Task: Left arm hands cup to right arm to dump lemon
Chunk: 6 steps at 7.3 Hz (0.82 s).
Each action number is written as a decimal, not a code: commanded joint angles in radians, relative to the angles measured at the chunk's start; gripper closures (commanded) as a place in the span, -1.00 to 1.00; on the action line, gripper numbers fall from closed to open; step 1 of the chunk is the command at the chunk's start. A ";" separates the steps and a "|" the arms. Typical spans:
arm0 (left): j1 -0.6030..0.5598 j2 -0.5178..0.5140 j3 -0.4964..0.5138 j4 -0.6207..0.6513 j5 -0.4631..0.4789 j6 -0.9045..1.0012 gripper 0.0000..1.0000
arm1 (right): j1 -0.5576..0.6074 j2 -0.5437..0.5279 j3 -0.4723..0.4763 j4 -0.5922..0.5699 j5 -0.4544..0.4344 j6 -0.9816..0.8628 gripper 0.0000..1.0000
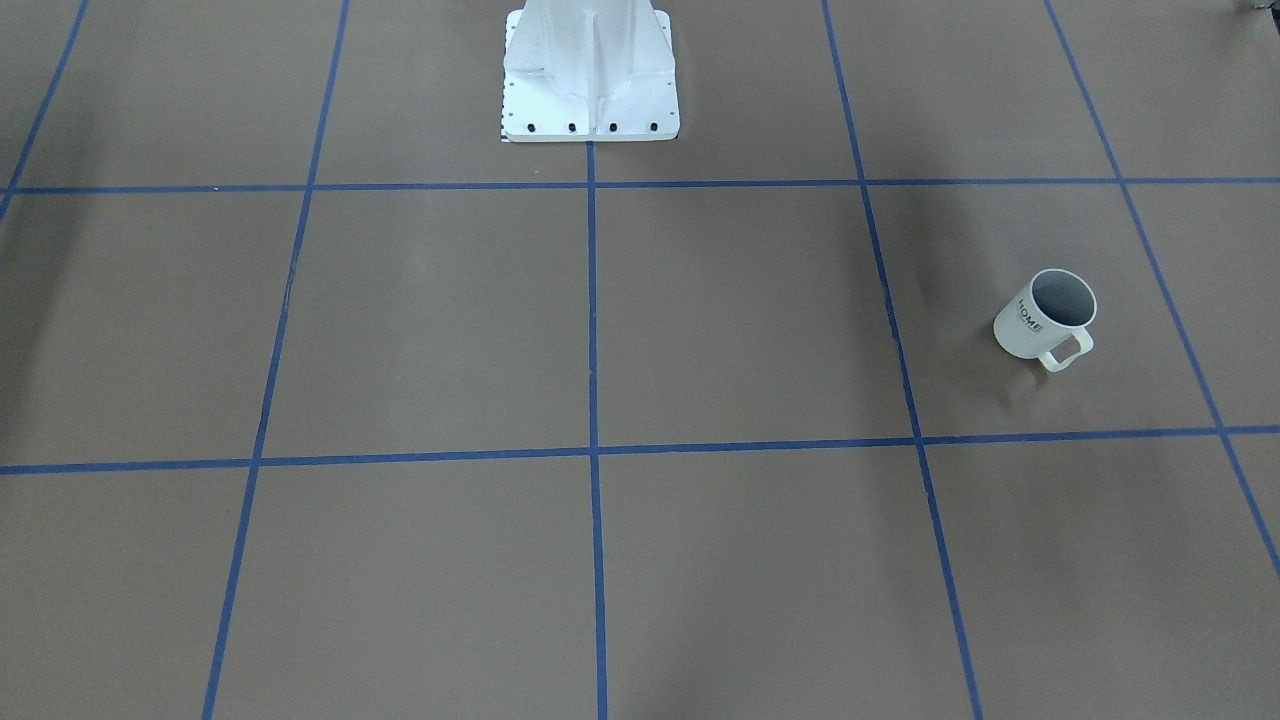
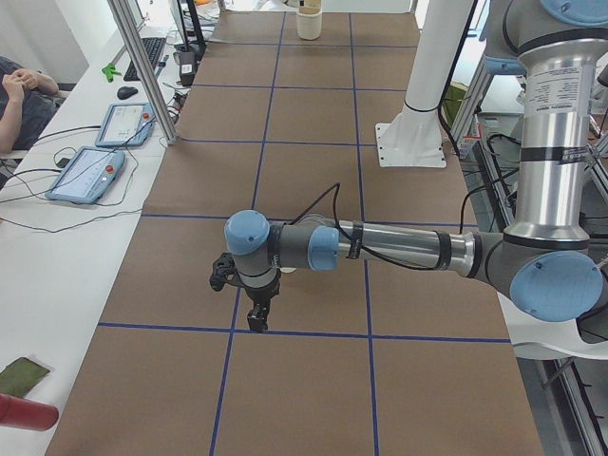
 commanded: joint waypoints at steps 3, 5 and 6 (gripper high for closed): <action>-0.001 0.000 0.002 0.002 0.001 -0.001 -1.00 | -0.001 0.004 0.007 0.003 0.001 0.002 -1.00; -0.001 0.000 0.009 0.002 0.000 -0.001 -1.00 | -0.003 0.004 0.007 0.003 0.001 0.002 -1.00; -0.001 -0.001 0.014 0.002 0.000 -0.001 -1.00 | -0.003 0.004 0.007 0.003 0.001 0.002 -1.00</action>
